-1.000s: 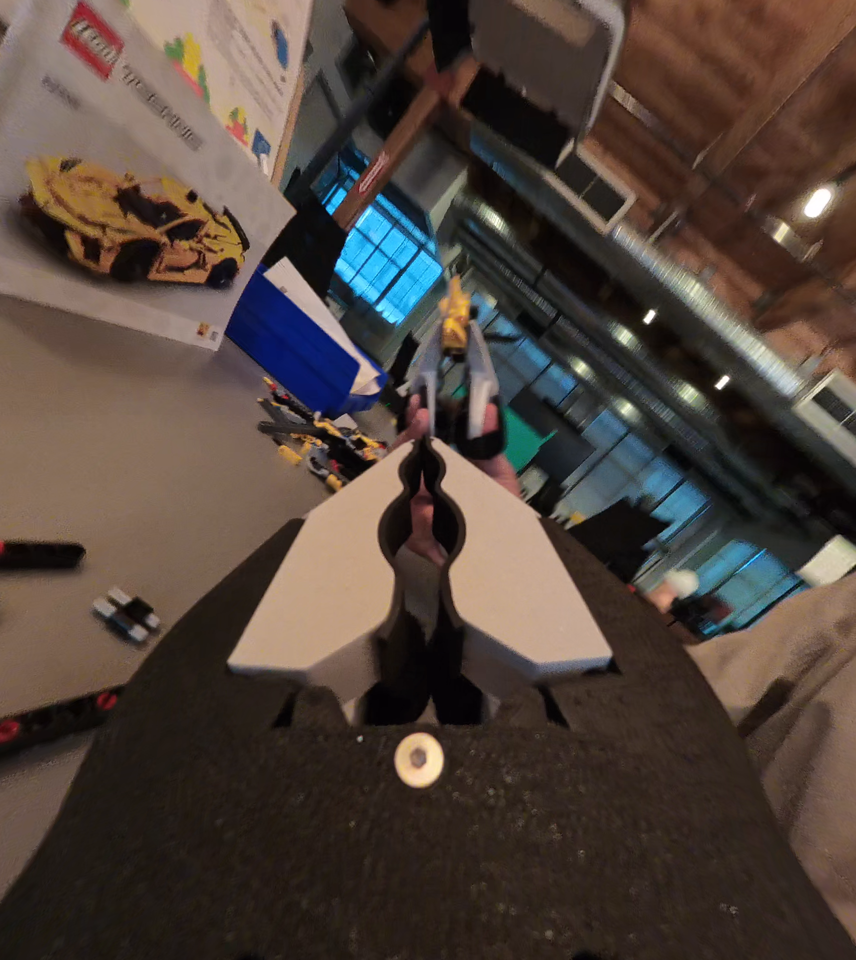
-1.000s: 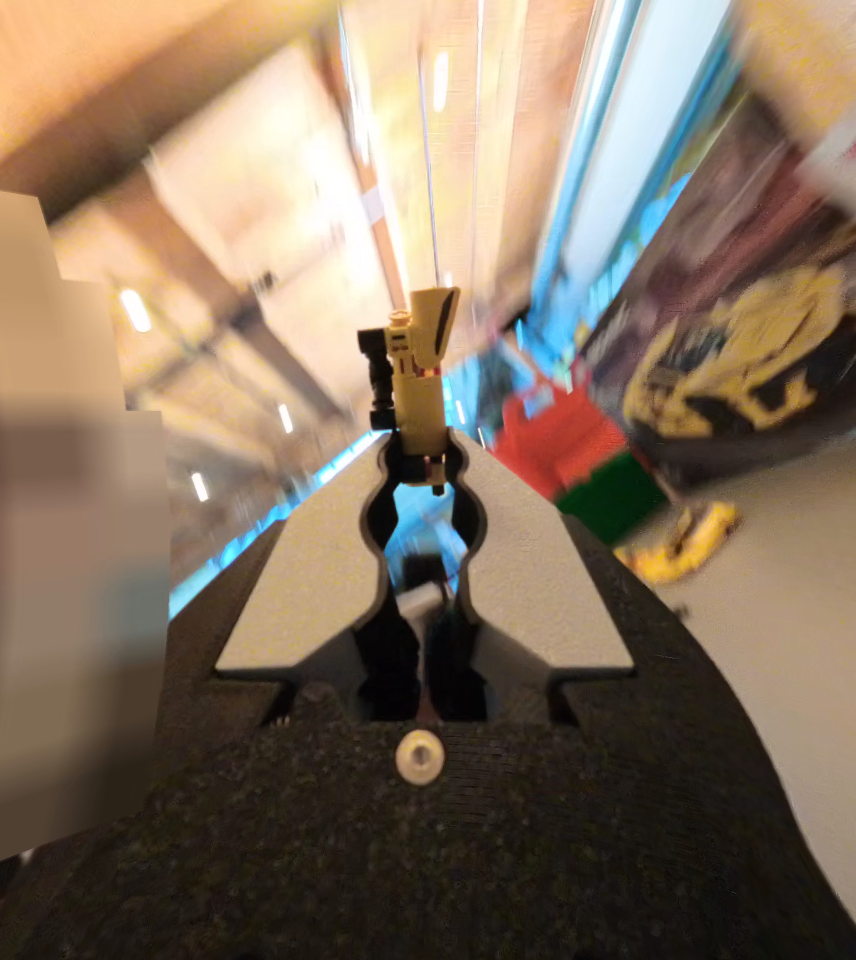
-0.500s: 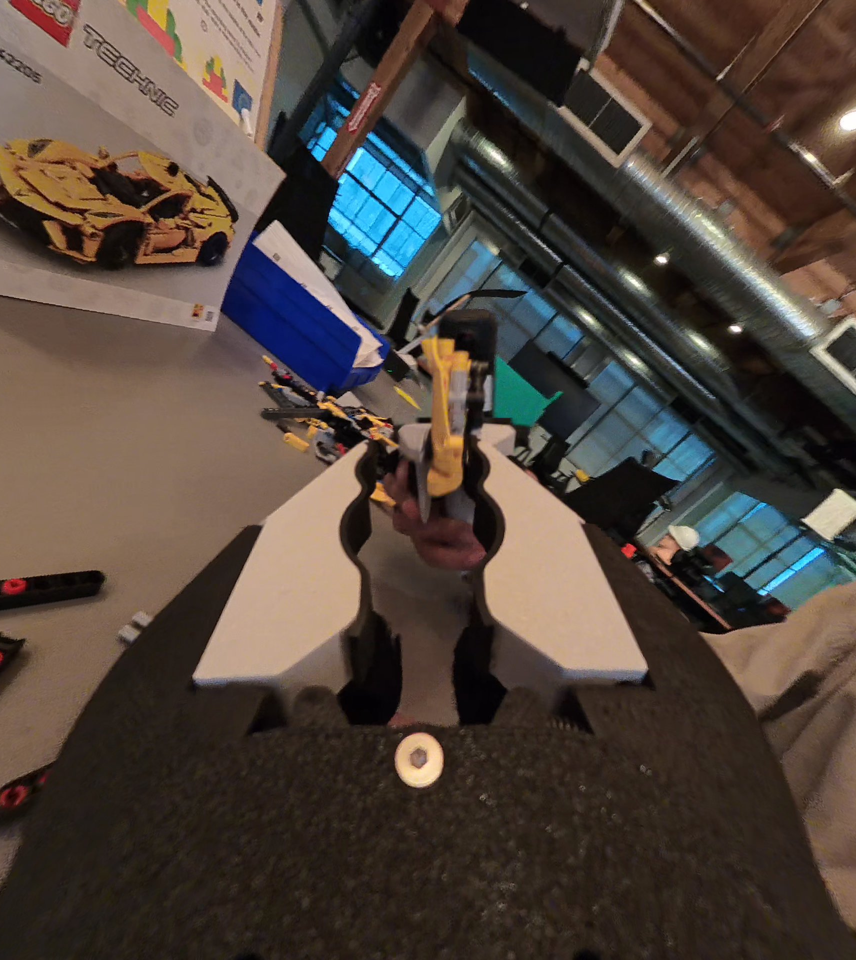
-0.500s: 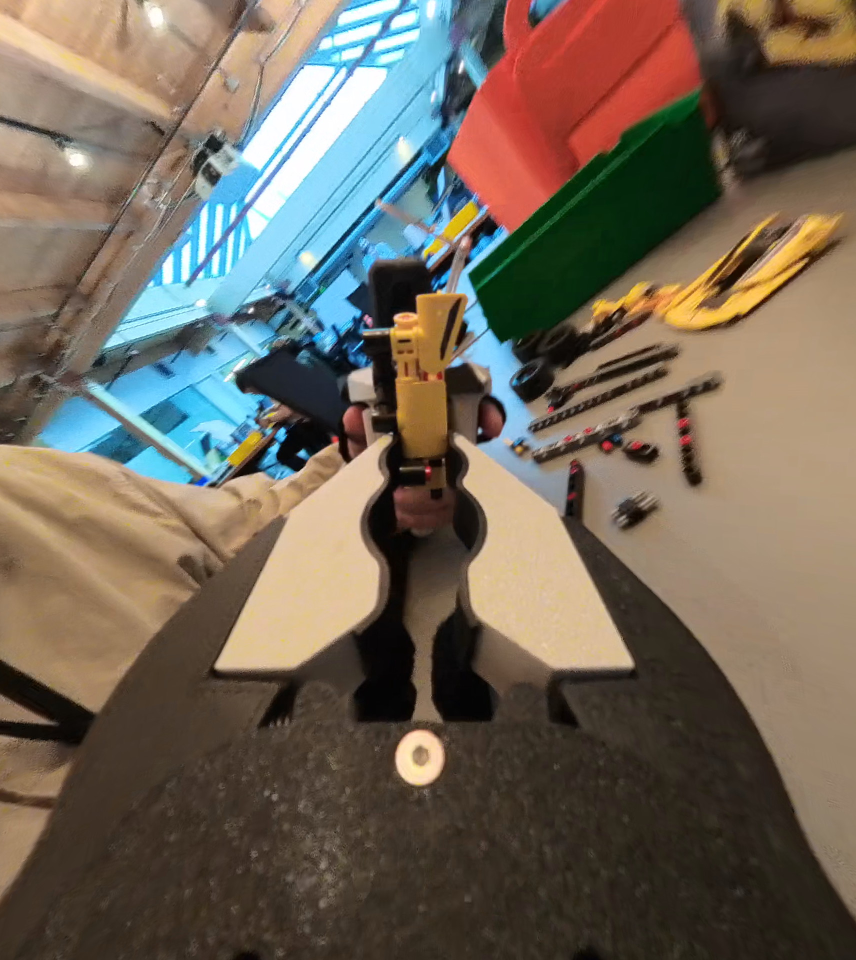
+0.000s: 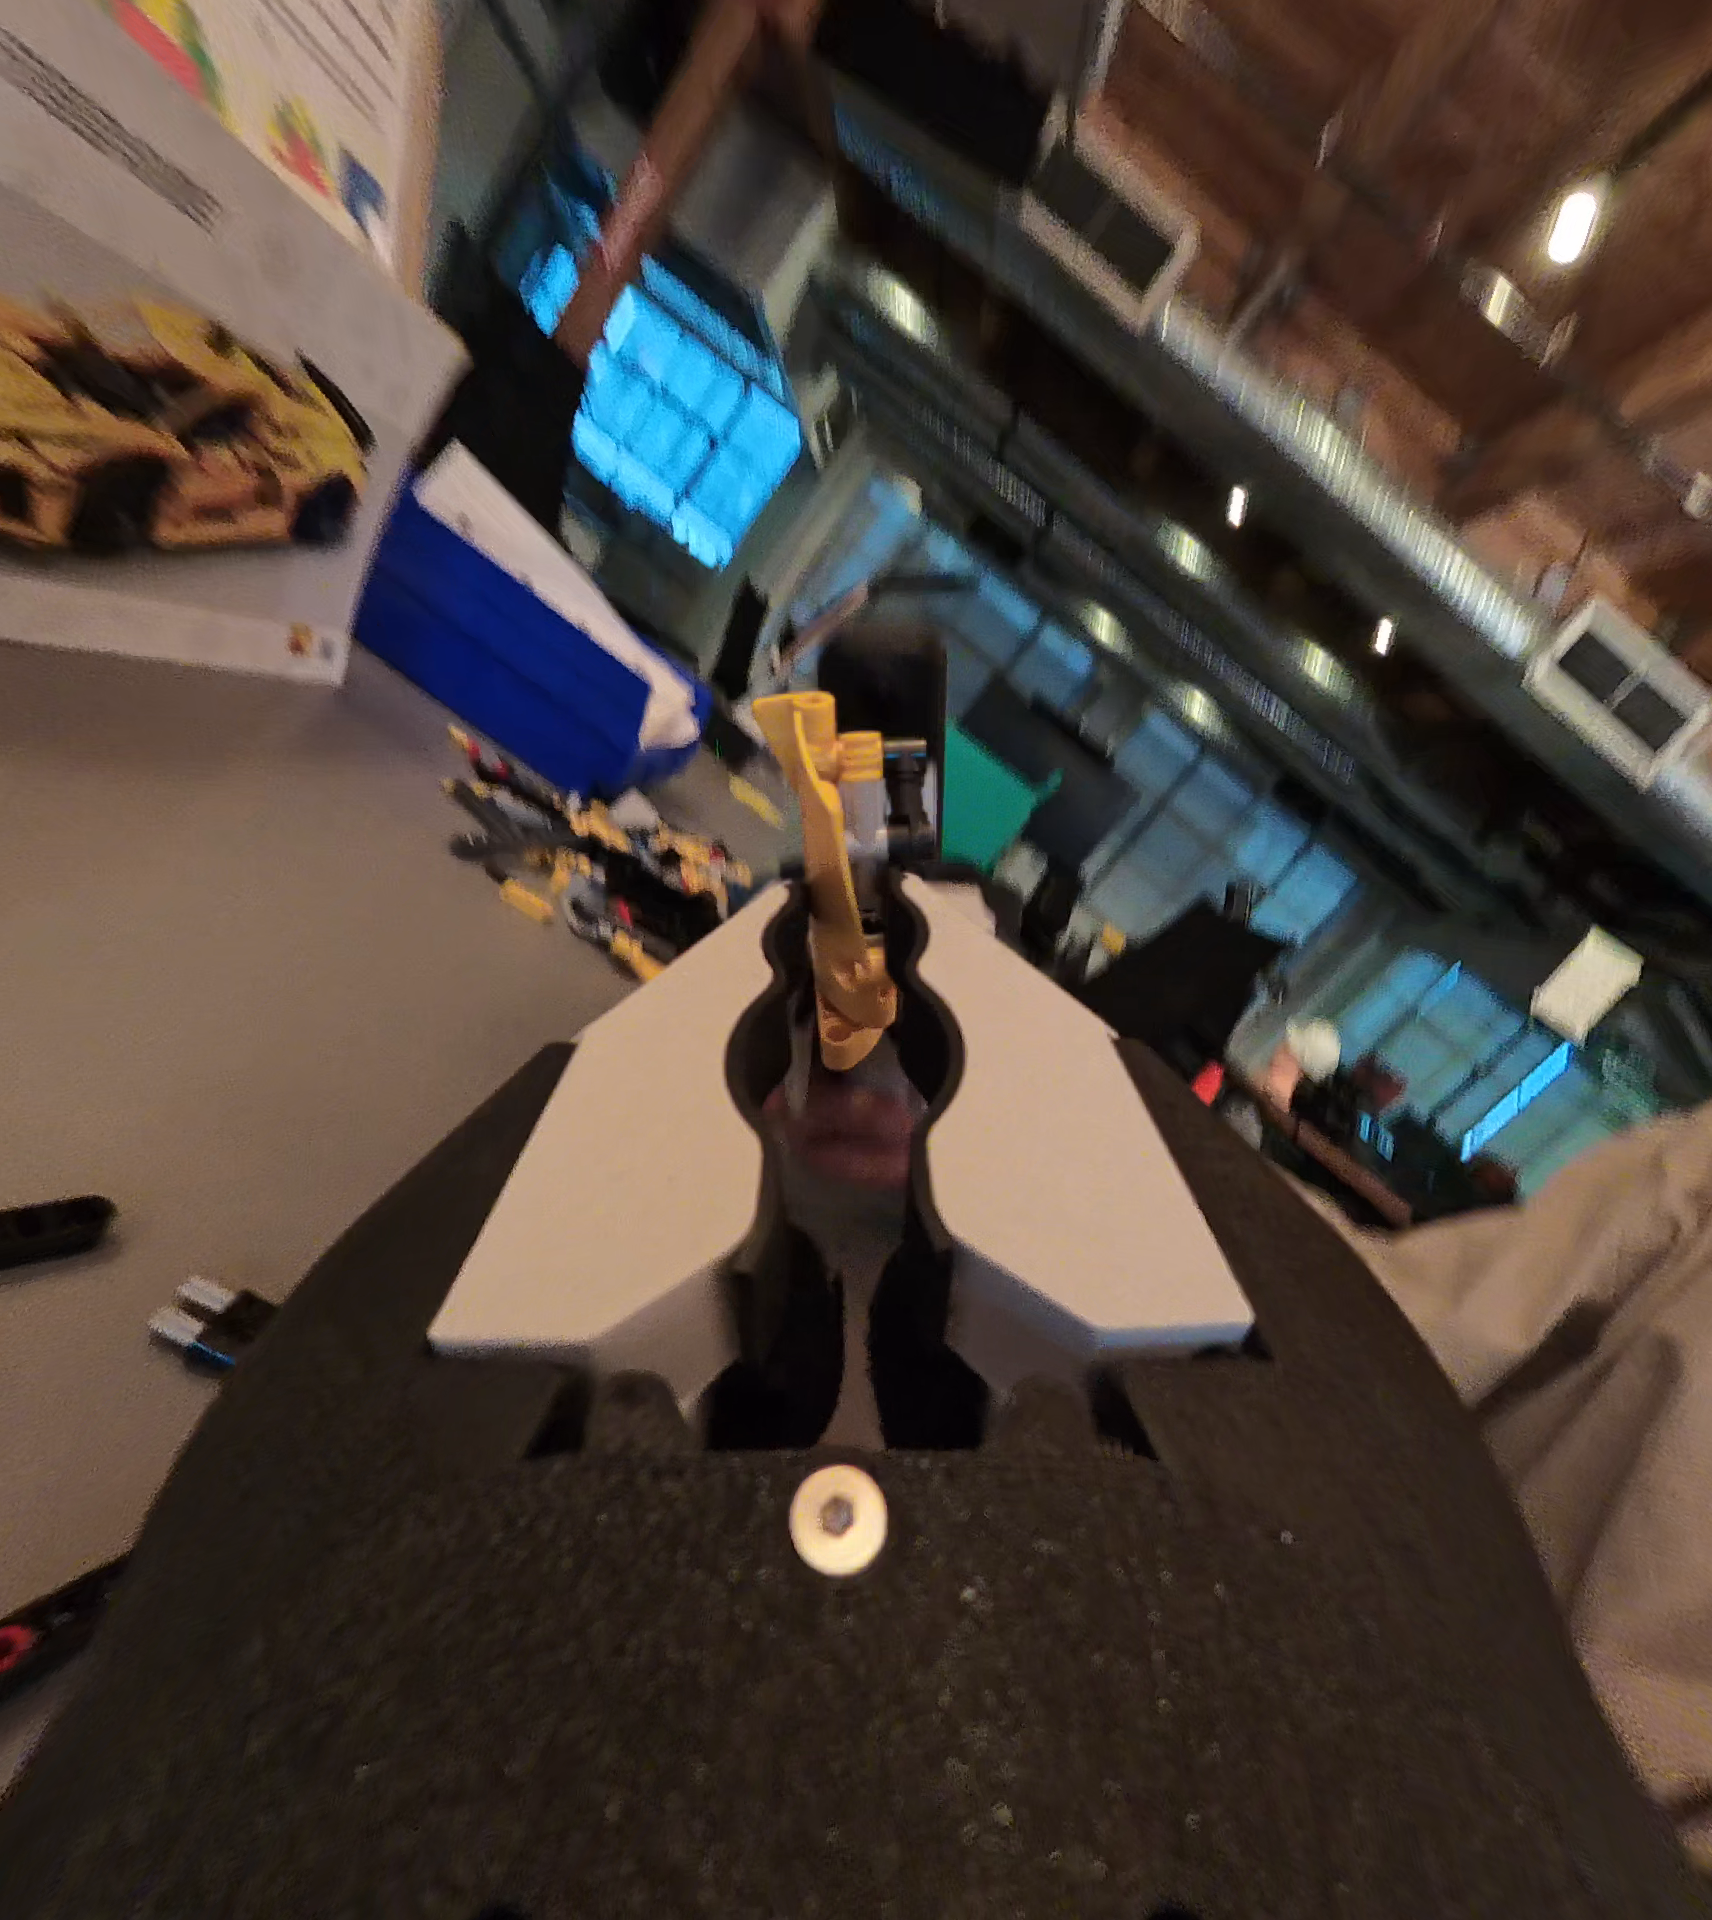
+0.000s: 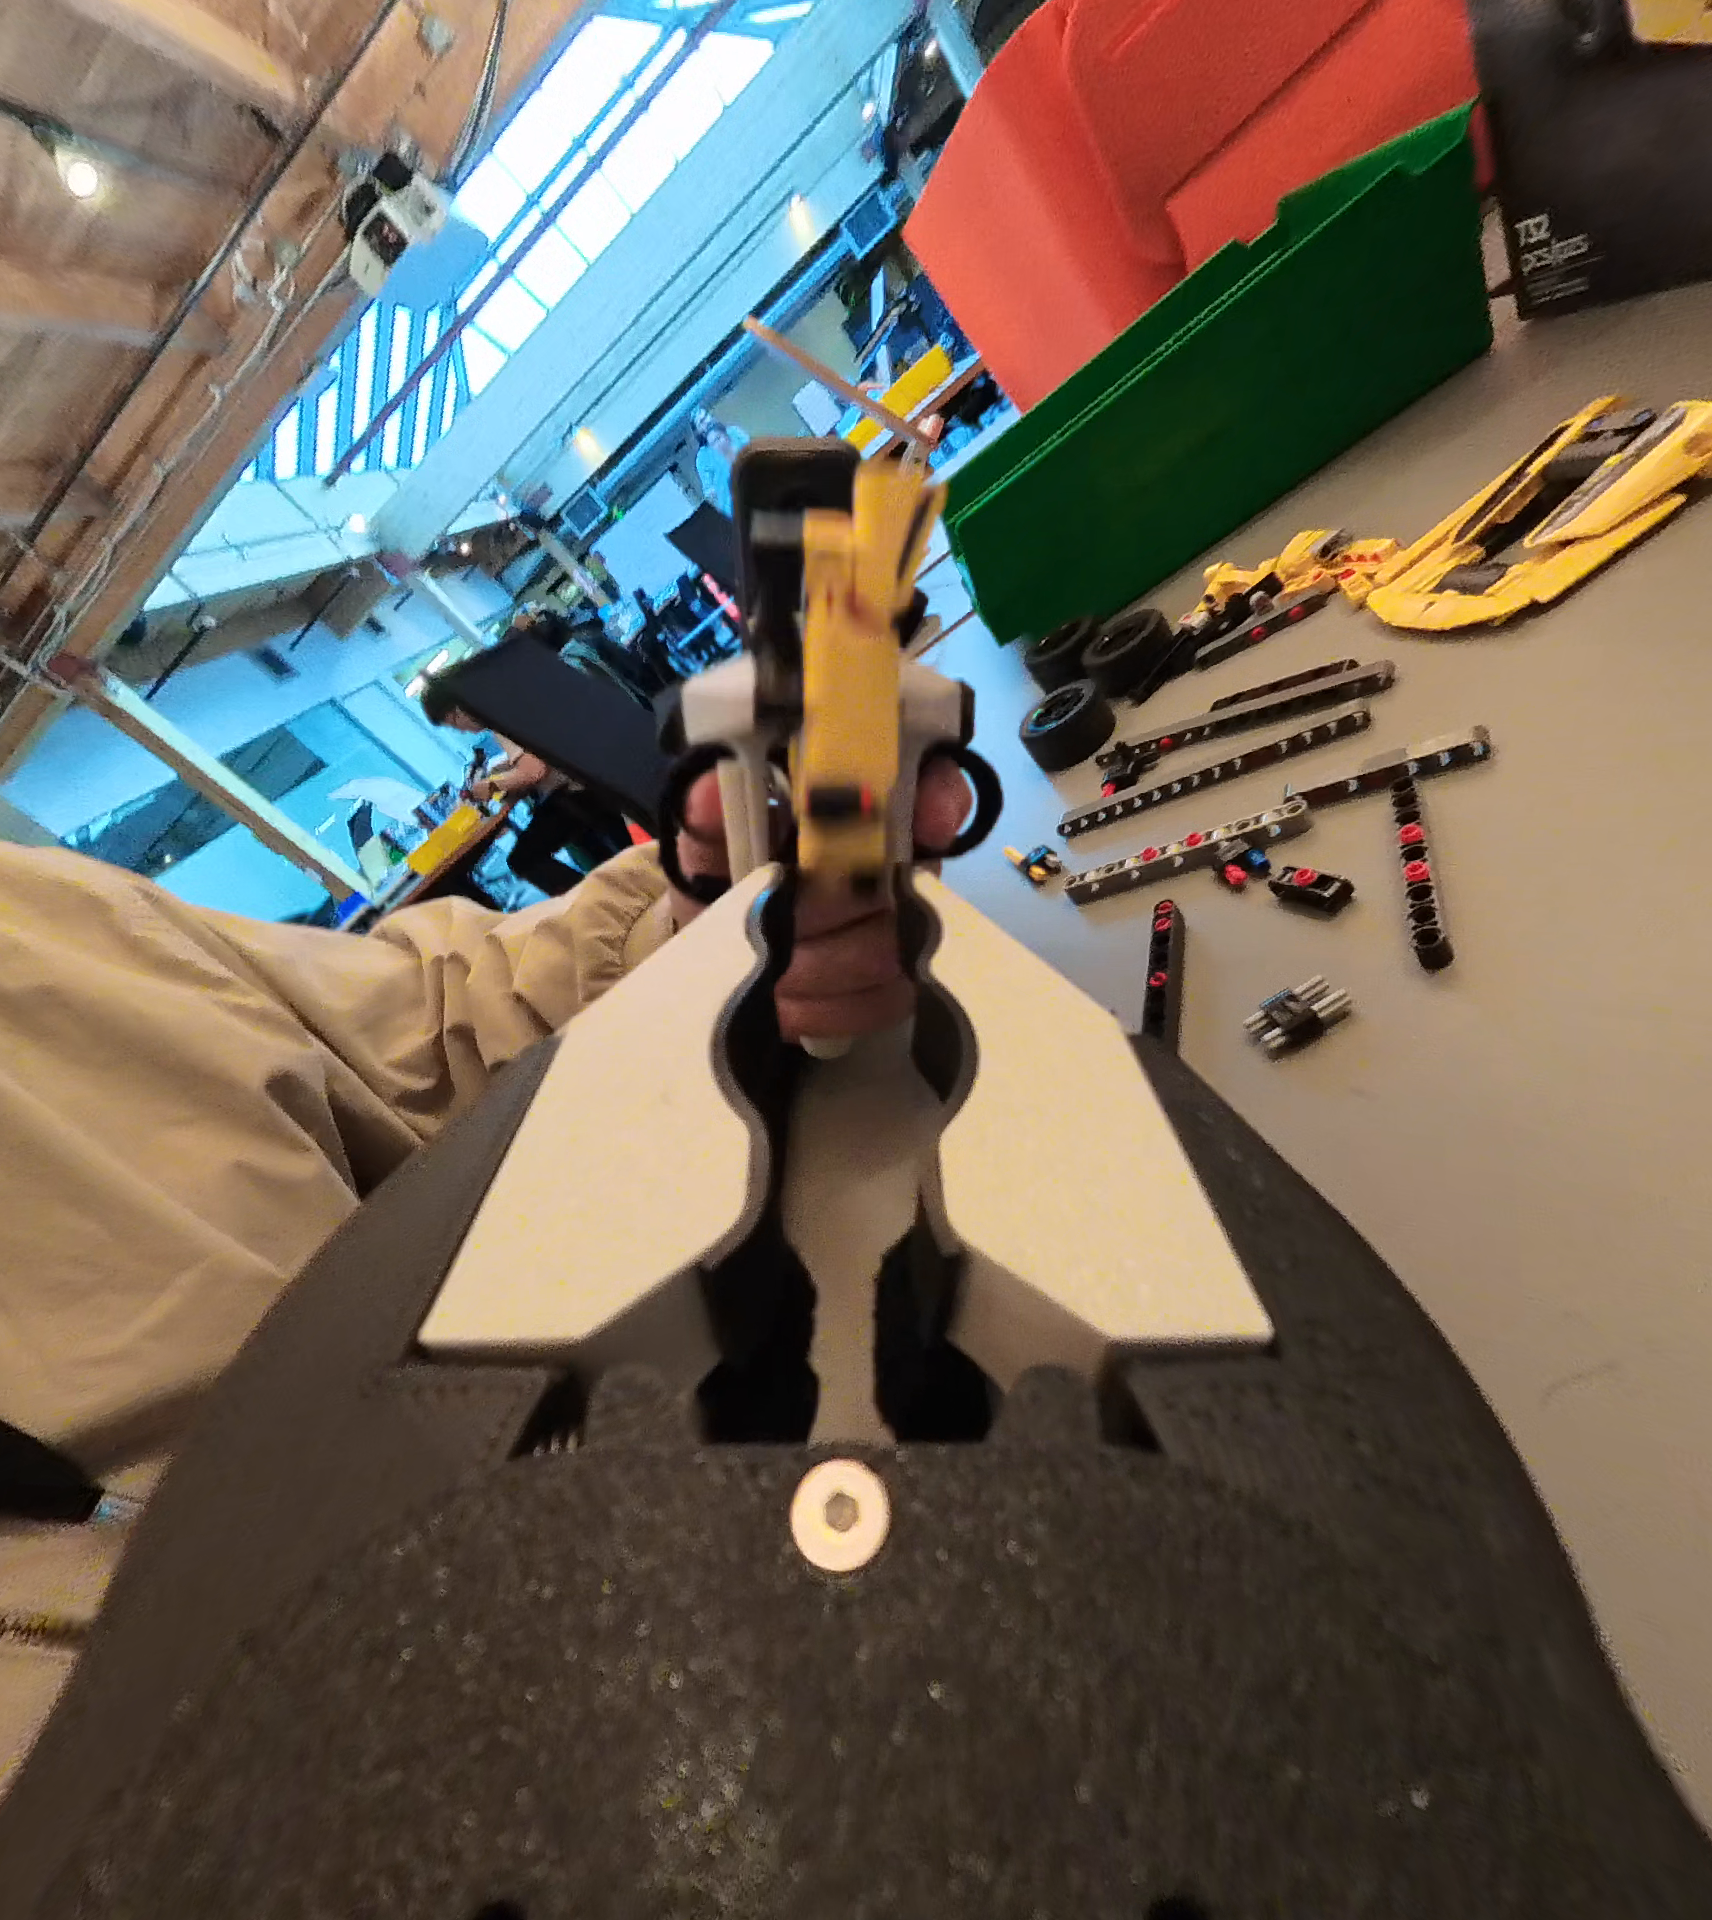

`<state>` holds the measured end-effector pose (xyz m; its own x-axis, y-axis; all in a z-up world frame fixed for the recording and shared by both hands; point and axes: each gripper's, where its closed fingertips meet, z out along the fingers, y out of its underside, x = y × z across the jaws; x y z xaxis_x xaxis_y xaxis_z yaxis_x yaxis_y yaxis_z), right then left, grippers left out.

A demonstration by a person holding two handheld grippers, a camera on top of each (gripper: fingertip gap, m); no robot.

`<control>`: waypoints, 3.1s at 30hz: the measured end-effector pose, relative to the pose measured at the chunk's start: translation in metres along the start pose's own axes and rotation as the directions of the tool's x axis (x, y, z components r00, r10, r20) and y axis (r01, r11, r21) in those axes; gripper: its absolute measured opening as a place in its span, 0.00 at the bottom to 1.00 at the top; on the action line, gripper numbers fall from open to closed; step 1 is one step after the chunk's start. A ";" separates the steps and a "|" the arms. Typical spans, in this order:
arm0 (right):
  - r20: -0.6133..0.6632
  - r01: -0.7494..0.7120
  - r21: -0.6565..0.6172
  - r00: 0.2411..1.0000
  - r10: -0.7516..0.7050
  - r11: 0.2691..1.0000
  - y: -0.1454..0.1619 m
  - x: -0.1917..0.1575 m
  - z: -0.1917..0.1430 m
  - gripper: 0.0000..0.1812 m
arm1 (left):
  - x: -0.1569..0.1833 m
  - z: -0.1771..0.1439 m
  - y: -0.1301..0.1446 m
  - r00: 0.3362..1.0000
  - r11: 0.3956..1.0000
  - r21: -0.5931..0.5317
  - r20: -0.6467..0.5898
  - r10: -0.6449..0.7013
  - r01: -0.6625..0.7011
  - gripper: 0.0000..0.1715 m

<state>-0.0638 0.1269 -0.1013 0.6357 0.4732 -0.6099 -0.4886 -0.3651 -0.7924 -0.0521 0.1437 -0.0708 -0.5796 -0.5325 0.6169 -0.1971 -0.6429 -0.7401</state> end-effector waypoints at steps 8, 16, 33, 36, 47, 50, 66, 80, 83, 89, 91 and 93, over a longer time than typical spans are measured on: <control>0.051 -0.140 0.278 0.990 0.131 0.950 -0.024 0.008 0.010 0.20 | 0.000 -0.006 -0.026 0.999 0.981 0.190 -0.023 -0.036 0.040 0.08; 0.094 -0.119 0.266 0.991 0.098 0.957 -0.027 -0.003 0.014 0.09 | 0.000 0.003 -0.013 1.000 0.992 0.126 0.000 -0.009 0.009 0.08; -0.015 -0.039 0.214 0.999 0.043 0.976 -0.021 0.008 0.008 0.08 | -0.010 0.001 -0.012 0.994 0.989 0.102 0.017 -0.106 0.104 0.07; -0.060 -0.007 0.210 0.998 0.020 0.978 -0.021 0.011 0.007 0.08 | -0.014 -0.001 -0.015 0.994 0.988 0.118 0.044 -0.102 0.096 0.06; -0.159 0.092 0.150 0.985 -0.068 0.984 -0.016 0.016 0.011 0.08 | -0.022 0.001 -0.010 0.989 0.996 0.088 0.145 0.001 -0.014 0.02; -0.229 0.113 0.112 0.970 -0.085 0.987 -0.012 0.025 0.011 0.08 | -0.032 -0.002 -0.005 0.978 0.999 0.047 0.207 0.013 -0.024 0.01; -0.387 0.186 0.012 0.907 -0.167 0.983 -0.004 0.038 0.025 0.09 | -0.041 -0.011 -0.015 0.948 0.995 0.057 0.313 0.059 -0.080 0.00; -0.356 0.014 0.006 0.934 -0.011 1.000 0.019 0.046 0.017 0.08 | -0.069 -0.065 -0.096 0.925 0.878 0.472 0.364 -0.109 -0.082 0.00; -0.332 0.028 0.025 0.943 -0.018 0.999 0.008 0.045 0.016 0.08 | -0.067 -0.051 -0.084 0.925 0.914 0.387 0.379 -0.036 -0.123 0.00; -0.381 0.100 0.010 0.920 -0.088 0.995 0.003 0.046 0.002 0.08 | -0.061 -0.047 -0.075 0.912 0.944 0.279 0.406 0.051 -0.177 0.01; -0.431 0.143 0.021 0.895 -0.120 0.990 -0.005 0.052 -0.007 0.08 | -0.063 -0.055 -0.078 0.917 0.940 0.304 0.398 0.020 -0.153 0.01; -0.440 0.132 0.007 0.890 -0.116 0.991 -0.005 0.056 -0.010 0.08 | -0.065 -0.065 -0.082 0.916 0.932 0.335 0.401 -0.010 -0.136 0.01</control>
<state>-0.0203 0.1472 -0.1317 0.8857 0.1105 -0.4510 -0.4044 -0.2937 -0.8661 -0.0496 0.2671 -0.0678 -0.2121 -0.7021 0.6798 0.1601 -0.7112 -0.6845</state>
